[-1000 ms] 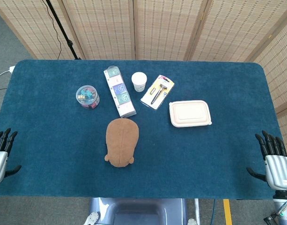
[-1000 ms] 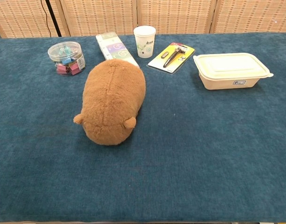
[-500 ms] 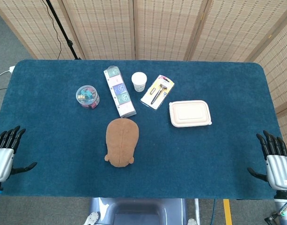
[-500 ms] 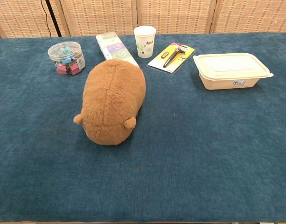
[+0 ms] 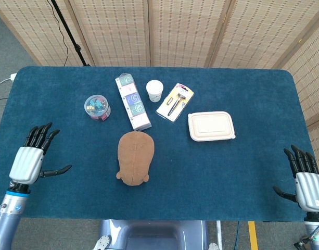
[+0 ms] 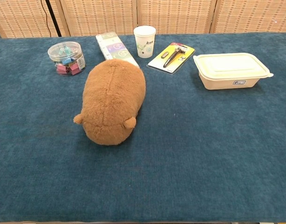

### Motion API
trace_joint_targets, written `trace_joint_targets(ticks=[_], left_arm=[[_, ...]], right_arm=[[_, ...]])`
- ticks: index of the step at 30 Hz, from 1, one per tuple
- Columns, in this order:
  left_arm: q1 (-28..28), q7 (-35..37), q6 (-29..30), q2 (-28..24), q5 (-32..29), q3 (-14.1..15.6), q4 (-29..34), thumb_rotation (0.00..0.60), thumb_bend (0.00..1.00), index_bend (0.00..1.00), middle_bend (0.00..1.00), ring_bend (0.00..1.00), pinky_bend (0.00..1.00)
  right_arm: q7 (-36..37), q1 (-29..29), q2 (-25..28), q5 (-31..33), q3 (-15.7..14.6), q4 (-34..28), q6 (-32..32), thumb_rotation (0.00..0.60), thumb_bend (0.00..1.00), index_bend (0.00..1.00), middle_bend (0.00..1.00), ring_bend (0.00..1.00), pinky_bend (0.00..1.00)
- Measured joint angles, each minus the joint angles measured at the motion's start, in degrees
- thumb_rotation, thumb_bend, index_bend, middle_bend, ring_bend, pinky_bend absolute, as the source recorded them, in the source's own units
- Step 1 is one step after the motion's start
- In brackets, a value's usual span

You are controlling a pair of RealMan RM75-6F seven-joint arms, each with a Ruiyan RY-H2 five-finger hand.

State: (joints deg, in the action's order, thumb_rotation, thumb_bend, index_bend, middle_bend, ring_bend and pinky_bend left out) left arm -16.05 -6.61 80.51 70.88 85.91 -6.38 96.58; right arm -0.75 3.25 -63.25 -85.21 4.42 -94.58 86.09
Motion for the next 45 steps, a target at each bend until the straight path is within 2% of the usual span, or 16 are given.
trace_joint_targets(ticks=[6,8,13,18,24,36,45], left_arm=[[-5.2,-4.2,-4.9,3.0,-1.6,-2.9,2.7,0.149,0.00,0.22,0.00,0.00,0.00],[-7.1,-5.8,-6.0,5.0,-1.7,-3.8,2.2,0.119,0.00,0.27,0.00,0.00,0.00],[-13.2,-7.5,-9.1,13.2,-1.5,-6.4,-4.1,0.084,0.00,0.29,0.00,0.00,0.00],[-19.6,-9.2,-13.0,22.2,-3.4,-9.2,-13.5,0.079,0.00,0.19,0.00,0.00,0.00],[-24.5,-12.0,-17.7,28.8,-8.7,-11.6,-20.5,0.075,0.00,0.18,0.00,0.00,0.00],[-31.2,-11.7,-24.0,38.2,-14.9,-13.4,-32.4,0.068,0.00,0.18,0.00,0.00,0.00],[-33.7,-8.9,-26.1,42.5,-15.9,-12.4,-38.4,0.065,0.00,0.18,0.00,0.00,0.00]], right_arm=[[0.6,0.1,0.1,0.0,-0.1,0.0,-0.6,0.600,0.00,0.00,0.00,0.00,0.00],[0.5,0.3,0.0,0.1,-0.2,0.1,-0.9,0.600,0.00,0.00,0.00,0.00,0.00],[0.6,0.5,-0.2,0.8,-0.1,0.4,-1.6,0.600,0.00,0.00,0.00,0.00,0.00],[0.7,0.7,-0.4,1.5,0.1,0.7,-2.2,0.600,0.00,0.00,0.00,0.00,0.00],[1.0,0.9,-0.5,2.4,0.3,1.1,-3.0,0.600,0.00,0.00,0.00,0.00,0.00],[1.7,1.2,-0.5,3.8,0.7,1.7,-3.9,0.600,0.00,0.00,0.00,0.00,0.00],[2.4,1.1,-0.2,4.5,1.1,1.7,-3.9,0.600,0.00,0.00,0.00,0.00,0.00]])
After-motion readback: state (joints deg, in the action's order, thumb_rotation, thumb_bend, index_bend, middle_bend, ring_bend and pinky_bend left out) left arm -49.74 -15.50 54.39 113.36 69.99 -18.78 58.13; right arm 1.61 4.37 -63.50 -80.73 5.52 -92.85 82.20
